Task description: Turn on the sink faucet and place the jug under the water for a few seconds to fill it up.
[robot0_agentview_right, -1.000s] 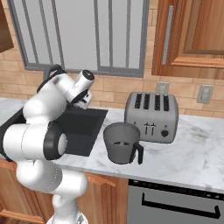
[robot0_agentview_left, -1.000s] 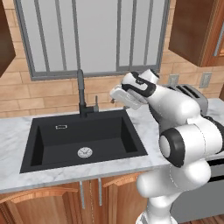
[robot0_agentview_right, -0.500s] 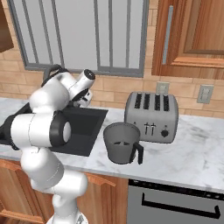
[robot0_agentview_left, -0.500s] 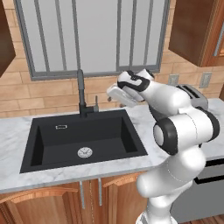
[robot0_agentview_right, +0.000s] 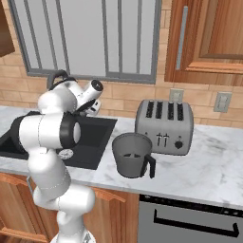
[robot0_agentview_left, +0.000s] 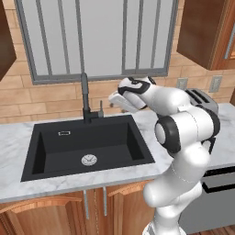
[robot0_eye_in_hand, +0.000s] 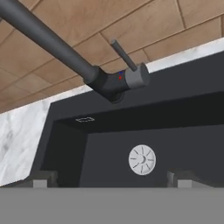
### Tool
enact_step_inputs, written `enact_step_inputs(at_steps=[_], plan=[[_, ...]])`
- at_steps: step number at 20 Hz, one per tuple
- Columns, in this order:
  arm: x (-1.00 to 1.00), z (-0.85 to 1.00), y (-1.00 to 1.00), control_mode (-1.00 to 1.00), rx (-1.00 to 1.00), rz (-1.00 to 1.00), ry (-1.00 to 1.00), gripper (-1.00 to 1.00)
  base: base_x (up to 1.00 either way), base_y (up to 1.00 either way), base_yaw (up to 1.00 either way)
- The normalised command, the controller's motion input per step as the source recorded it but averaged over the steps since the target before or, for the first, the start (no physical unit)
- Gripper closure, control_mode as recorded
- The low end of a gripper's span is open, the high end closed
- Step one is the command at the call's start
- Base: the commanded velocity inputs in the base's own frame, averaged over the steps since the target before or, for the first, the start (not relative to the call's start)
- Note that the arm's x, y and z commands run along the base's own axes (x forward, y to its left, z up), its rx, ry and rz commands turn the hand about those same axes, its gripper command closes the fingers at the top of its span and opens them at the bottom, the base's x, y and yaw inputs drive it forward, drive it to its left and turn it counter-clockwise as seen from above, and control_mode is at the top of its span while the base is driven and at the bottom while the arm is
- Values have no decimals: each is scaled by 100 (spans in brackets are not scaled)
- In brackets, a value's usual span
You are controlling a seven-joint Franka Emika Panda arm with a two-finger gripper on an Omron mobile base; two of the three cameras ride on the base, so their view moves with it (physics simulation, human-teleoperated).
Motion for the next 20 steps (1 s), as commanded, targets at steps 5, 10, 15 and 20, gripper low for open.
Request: enact_step_inputs(at_steps=[5, 10, 15, 20], plan=[[36, -22, 17, -100, 0, 0, -9, -100, 0, 0, 0], [38, -17, 10, -100, -1, 0, -7, -100, 0, 0, 0], [42, -13, 0, -100, -1, 0, -1, -100, 0, 0, 0], [40, -14, 0, -100, -2, 0, 0, -100, 0, 0, 0]])
